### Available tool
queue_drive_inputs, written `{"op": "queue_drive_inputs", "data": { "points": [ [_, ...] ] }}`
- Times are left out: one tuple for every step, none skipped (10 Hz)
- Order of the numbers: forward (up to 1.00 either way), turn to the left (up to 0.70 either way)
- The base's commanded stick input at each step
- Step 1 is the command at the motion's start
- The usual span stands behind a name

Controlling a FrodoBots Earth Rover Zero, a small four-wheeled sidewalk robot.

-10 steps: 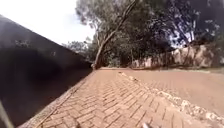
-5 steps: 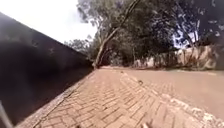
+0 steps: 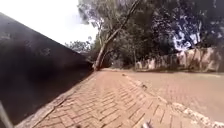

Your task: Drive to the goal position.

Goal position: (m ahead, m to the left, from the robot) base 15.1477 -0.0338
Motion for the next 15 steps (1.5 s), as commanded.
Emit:
{"op": "queue_drive_inputs", "data": {
  "points": [
    [0.7,0.0],
    [0.7,0.0],
    [0.7,0.0],
    [0.7,0.0],
    [0.7,0.0],
    [0.7,0.0],
    [0.7,0.0],
    [0.7,0.0],
    [0.7,0.0],
    [0.7,0.0],
    [0.7,0.0],
    [0.7,0.0],
    [0.7,0.0],
    [0.7,0.0],
    [0.7,0.0]
  ]
}}
